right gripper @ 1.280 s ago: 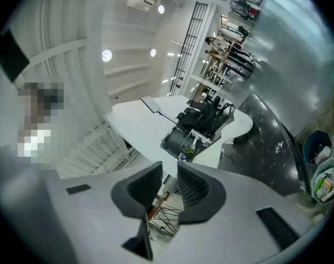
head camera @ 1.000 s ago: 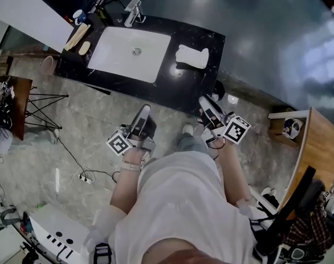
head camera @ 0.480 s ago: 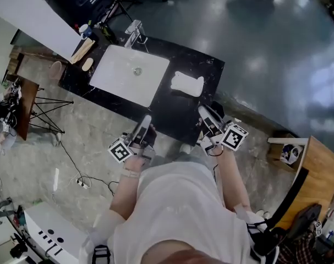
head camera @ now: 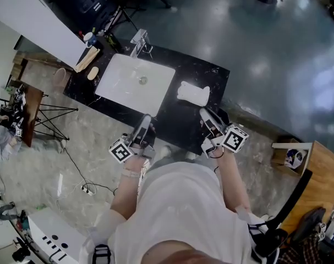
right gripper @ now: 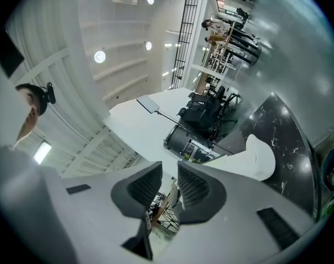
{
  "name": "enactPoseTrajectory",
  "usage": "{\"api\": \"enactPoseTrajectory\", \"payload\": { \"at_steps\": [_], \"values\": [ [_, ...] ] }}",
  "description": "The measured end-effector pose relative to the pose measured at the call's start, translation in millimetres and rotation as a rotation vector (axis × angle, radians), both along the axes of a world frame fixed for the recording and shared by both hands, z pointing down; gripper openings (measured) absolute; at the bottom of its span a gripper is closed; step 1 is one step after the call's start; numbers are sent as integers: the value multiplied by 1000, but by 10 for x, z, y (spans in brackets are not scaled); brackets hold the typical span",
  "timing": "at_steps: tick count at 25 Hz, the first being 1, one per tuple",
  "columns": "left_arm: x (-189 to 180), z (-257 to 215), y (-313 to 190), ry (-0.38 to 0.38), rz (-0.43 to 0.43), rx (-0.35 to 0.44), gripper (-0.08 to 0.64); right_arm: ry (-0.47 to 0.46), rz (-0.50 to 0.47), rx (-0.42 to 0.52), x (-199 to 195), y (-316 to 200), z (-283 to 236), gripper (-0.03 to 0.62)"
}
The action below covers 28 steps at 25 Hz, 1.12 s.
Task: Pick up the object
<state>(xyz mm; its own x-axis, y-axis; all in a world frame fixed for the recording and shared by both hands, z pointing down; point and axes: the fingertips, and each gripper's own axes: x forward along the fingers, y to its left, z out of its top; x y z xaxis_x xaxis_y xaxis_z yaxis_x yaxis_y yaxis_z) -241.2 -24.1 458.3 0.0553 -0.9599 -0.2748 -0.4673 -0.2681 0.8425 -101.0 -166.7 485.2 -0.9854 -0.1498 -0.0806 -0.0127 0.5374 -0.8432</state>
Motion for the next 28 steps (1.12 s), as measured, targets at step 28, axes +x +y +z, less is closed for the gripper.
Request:
{"api": "enactPoseTrajectory", "payload": {
  "at_steps": [28],
  "values": [
    [102,-94,-790,-514,301,-171,54,-73,249,-18,516,-64,-142,78]
  ]
}}
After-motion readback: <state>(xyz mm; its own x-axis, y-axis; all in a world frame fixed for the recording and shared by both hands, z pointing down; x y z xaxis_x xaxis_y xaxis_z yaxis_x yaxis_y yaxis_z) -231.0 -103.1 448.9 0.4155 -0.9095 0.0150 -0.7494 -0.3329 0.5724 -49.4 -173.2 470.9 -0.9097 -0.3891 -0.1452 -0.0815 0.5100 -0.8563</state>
